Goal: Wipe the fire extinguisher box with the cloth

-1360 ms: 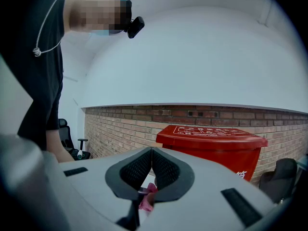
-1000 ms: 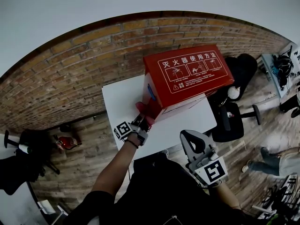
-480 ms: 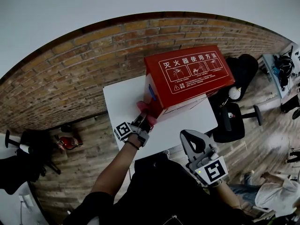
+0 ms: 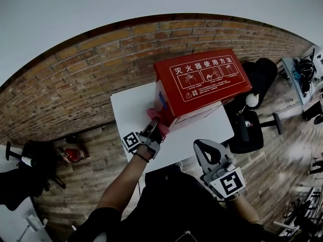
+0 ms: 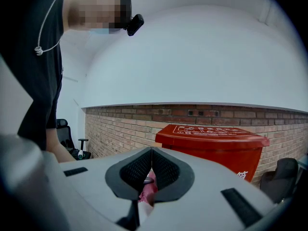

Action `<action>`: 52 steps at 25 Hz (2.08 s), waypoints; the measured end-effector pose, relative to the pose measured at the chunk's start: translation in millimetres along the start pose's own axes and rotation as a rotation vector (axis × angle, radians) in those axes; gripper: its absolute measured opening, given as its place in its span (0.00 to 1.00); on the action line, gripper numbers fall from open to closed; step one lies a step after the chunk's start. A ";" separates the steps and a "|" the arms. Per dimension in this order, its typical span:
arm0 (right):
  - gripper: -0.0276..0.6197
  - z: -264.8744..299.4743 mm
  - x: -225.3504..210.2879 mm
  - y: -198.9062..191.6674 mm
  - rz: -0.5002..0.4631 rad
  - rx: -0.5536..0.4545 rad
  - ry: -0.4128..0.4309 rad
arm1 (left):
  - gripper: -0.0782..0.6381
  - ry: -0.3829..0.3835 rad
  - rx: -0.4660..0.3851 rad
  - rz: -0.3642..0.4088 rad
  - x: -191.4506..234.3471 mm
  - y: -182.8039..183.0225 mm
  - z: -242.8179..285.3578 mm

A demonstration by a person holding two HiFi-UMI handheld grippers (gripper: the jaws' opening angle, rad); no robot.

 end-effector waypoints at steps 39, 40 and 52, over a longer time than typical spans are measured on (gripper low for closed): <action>0.07 5.4 -1.5 -2.1 0.017 -0.005 0.006 | 0.23 -0.241 -0.021 -0.137 -91.7 -7.8 29.5; 0.07 5.3 -1.5 -2.1 0.017 -0.006 0.006 | 0.23 -0.251 -0.020 -0.145 -94.0 -8.2 30.1; 0.07 4.6 -1.9 -2.9 0.022 -0.007 0.001 | 0.23 -0.292 -0.012 -0.160 -111.7 -10.6 35.9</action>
Point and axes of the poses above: the fingertips, and each gripper's own axes: z forward along the fingers, x to its left, y out of its top, the point moved 1 cm from there along -z, backward along the fingers, and after that the axes turned 8 degrees about -y, right-handed, at the moved point
